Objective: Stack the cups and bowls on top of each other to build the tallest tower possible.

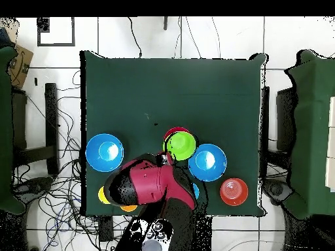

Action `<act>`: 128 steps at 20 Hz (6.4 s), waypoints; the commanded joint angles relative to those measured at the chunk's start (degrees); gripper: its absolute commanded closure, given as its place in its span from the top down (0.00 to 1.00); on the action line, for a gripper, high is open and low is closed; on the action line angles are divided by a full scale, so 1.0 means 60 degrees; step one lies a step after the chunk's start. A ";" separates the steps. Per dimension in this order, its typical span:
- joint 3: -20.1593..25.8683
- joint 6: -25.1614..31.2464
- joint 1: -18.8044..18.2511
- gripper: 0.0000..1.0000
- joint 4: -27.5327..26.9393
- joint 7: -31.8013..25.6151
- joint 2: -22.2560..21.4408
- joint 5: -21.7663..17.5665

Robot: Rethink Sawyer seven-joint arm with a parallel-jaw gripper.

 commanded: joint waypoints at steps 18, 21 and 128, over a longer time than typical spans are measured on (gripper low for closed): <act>0.0429 -0.0539 -0.0102 0.00 -0.0215 0.1299 0.0574 -0.0145; 0.0407 -0.0529 -0.0100 0.00 -0.0256 0.1283 0.0599 -0.0165; -0.0343 0.2050 0.1552 1.00 -0.1067 0.1652 0.0109 0.0663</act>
